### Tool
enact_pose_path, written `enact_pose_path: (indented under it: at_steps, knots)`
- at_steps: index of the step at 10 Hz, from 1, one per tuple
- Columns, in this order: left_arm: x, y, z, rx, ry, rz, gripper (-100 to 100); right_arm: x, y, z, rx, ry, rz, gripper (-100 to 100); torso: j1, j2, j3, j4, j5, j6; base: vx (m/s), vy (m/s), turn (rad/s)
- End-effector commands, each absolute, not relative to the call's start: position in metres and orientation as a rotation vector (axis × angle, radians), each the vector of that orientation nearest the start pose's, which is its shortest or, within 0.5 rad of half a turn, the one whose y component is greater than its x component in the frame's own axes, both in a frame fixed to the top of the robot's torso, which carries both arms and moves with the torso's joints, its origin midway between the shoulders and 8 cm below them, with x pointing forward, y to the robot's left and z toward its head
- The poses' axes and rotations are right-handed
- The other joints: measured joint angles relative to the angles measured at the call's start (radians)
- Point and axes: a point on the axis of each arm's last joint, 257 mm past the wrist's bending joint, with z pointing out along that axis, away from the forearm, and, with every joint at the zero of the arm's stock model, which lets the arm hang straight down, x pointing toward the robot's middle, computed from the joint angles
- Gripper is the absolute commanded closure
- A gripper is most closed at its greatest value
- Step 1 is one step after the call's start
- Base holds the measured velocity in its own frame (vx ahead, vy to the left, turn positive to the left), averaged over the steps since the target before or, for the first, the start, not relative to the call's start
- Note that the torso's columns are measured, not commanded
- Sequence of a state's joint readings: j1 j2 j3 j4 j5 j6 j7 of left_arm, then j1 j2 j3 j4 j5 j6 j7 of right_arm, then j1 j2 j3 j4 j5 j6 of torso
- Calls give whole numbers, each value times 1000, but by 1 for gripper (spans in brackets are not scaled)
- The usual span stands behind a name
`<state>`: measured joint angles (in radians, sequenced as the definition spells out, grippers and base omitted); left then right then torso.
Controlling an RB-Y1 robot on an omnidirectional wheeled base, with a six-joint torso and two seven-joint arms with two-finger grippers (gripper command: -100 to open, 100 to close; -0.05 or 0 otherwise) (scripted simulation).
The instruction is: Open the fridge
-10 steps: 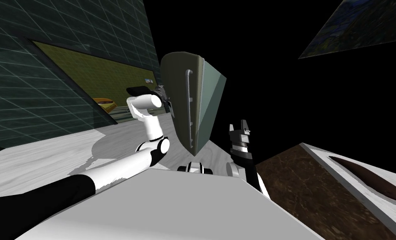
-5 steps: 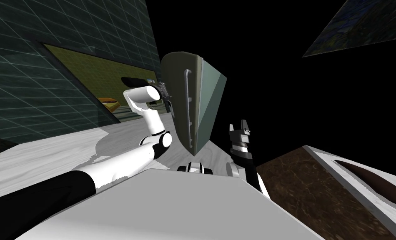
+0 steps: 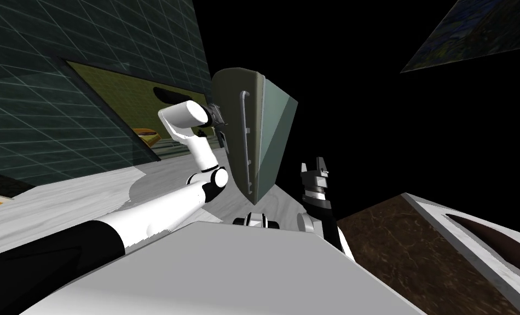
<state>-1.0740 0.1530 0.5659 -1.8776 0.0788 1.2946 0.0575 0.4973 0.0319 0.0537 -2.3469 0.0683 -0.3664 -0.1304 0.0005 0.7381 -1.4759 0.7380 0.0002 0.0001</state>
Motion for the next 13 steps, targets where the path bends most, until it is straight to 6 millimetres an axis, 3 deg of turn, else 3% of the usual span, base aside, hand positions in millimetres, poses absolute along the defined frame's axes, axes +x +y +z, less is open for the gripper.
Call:
enact_pose_path:
  at_steps: [1,10,13]
  knots:
    - [593,286,224,-1433,1015,-1464,-100,355,-260,29,751,631,1414,0,-1,0,0,0,0,0,8,-48,45]
    - [577,220,263,-1491,1233,-1608,-100,355,-260,30,751,631,1414,0,0,0,0,0,0,0,3,-46,45]
    - [570,207,268,-1496,1284,-1625,-100,355,-260,30,751,631,1414,0,-1,0,0,0,0,0,-2,-36,31]
